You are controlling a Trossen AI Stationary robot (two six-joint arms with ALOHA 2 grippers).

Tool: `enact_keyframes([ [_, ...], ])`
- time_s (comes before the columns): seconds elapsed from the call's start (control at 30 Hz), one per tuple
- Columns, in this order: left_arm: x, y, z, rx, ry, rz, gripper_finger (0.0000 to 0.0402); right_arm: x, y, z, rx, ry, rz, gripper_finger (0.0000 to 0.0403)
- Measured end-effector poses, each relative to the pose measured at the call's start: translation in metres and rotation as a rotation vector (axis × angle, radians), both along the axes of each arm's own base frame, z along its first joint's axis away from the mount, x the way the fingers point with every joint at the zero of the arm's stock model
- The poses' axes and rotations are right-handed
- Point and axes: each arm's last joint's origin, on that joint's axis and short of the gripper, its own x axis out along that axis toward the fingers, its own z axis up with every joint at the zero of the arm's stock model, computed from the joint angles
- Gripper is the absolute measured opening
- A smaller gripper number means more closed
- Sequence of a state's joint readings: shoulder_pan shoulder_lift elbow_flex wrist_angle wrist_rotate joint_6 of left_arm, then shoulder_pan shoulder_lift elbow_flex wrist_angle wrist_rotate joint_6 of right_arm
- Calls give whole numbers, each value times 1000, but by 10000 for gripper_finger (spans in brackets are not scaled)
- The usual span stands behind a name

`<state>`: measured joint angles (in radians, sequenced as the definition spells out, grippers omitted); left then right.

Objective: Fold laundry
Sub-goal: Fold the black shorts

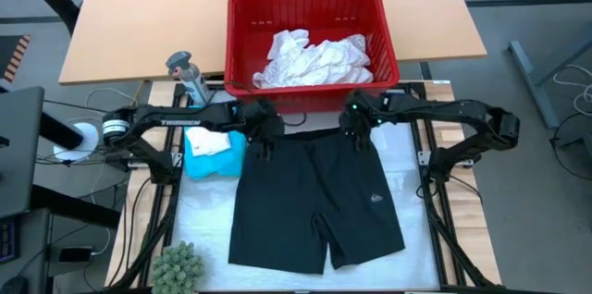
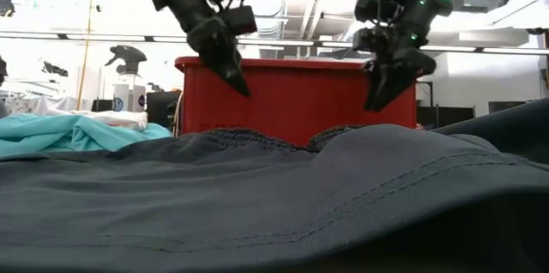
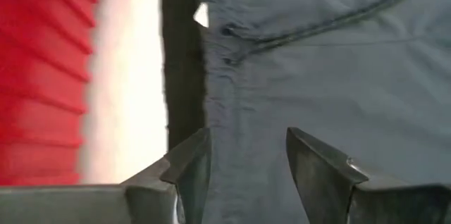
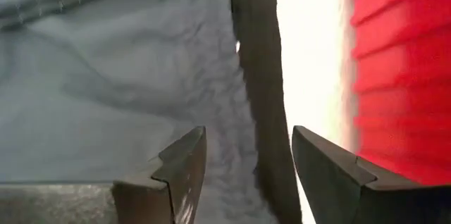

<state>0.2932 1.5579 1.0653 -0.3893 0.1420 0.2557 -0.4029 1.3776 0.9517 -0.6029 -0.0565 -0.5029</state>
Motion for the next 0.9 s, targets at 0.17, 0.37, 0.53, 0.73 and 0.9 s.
enact_keyframes([
  [0.17, 7, 1, -21, -38, 64, -8, 174, 10, -4, -13, 108, 31, 42, 233],
  [0.37, 8, 0, -25, -63, 78, -45, 174, 20, -6, -44, 137, 150, 107, 233],
  [0.53, 6, 3, -26, 28, 117, -25, 174, 22, -5, -55, 185, 198, 123, 224],
  [0.73, 8, 7, -20, 117, 80, -19, 174, 19, -3, -46, 180, 176, 131, 204],
  [0.9, 9, 16, -32, 107, 112, -23, 174, 17, -2, -39, 166, 151, 135, 182],
])
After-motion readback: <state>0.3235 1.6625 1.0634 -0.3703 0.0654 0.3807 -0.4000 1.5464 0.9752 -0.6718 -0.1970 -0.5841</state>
